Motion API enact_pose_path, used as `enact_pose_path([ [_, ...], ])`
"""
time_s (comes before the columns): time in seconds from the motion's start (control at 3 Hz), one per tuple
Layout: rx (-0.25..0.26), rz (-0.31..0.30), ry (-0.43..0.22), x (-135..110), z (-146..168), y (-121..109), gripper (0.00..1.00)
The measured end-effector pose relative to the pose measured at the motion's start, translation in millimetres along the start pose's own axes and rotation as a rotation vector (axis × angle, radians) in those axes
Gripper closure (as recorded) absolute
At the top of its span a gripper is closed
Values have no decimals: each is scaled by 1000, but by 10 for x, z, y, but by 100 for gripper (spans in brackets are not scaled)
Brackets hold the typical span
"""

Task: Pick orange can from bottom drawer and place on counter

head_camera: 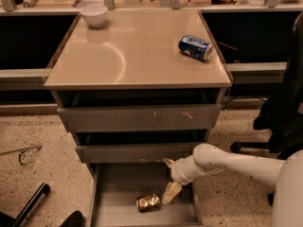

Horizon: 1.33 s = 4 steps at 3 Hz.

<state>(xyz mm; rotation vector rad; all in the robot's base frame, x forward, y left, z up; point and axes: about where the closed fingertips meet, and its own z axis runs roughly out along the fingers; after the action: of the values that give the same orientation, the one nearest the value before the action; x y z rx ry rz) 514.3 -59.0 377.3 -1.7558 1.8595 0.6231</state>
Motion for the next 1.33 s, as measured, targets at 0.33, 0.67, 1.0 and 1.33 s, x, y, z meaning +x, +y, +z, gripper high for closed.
enact_pose_path([
  [0.33, -66, -11, -65, 86, 626, -40, 0],
  [0.67, -119, 12, -73, 262, 1135, -52, 0],
  [1.0, -181, 36, -62, 446, 1662, 84, 0],
  [1.33, -181, 36, -62, 446, 1663, 84, 0],
])
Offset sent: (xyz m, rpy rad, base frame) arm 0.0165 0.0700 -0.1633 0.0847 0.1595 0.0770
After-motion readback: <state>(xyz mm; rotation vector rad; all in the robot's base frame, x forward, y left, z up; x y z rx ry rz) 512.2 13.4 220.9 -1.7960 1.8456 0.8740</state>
